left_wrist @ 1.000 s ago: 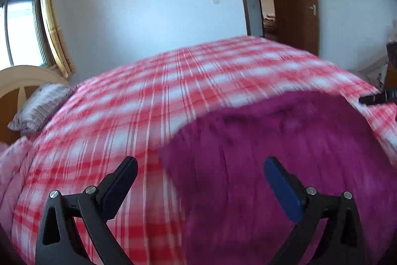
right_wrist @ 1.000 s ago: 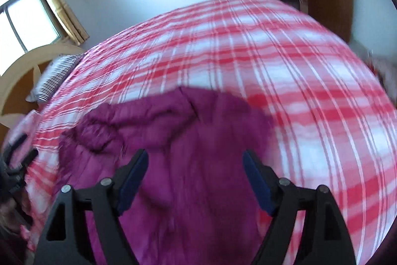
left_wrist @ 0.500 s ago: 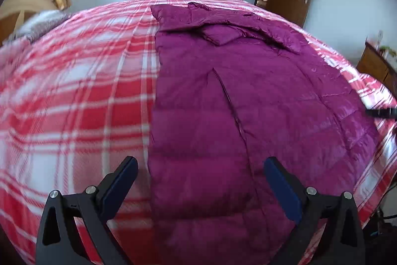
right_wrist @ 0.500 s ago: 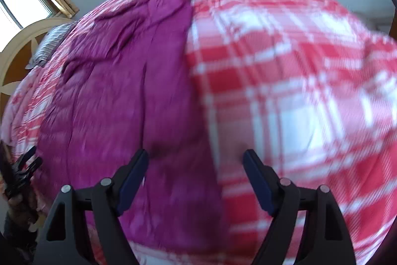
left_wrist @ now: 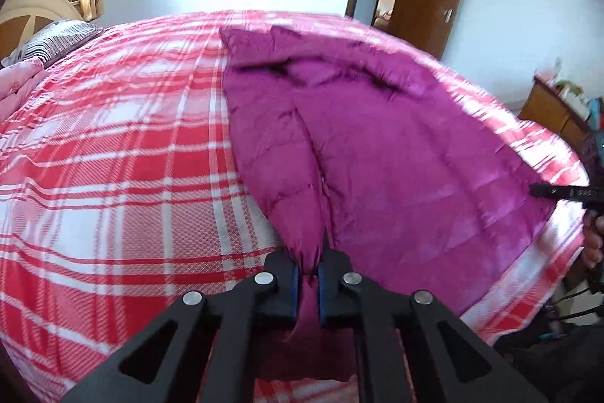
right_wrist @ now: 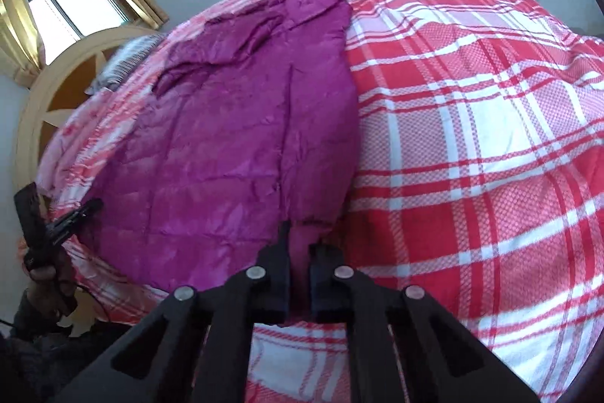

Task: Fold large clothes

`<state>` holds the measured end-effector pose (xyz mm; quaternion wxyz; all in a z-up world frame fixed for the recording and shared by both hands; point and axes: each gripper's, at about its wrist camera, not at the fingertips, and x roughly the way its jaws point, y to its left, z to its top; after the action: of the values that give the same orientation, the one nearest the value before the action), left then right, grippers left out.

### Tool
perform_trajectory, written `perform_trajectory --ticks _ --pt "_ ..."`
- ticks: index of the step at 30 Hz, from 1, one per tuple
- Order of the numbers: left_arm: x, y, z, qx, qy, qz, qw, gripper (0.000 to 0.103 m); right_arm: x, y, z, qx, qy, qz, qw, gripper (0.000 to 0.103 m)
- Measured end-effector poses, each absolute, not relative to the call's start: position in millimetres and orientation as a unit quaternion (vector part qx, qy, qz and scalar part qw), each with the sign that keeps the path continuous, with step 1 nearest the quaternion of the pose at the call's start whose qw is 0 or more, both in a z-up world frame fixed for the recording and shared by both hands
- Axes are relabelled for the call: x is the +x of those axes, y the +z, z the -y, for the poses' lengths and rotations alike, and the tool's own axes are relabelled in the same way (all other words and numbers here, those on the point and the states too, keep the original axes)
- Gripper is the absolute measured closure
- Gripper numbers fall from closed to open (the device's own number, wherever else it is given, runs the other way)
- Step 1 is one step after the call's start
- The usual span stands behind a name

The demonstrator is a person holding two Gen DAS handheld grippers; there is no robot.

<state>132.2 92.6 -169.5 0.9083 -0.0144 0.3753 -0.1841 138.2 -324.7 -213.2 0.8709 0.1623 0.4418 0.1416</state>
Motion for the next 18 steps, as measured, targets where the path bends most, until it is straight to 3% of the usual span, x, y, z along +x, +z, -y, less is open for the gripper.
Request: perform_trajectory --ticks 10,18 --pt "71.0 -45.5 -118.9 -0.086 -0.282 -0.282 0.913 0.097 67.7 -108.4 349.7 0.214 0.218 -0.329 0.894 0.094" --pt "171.4 -31.6 -100.7 -0.025 -0.255 -0.310 0.916 0.097 128.5 -62.0 356.9 0.246 0.213 -0.254 0.911 0.094"
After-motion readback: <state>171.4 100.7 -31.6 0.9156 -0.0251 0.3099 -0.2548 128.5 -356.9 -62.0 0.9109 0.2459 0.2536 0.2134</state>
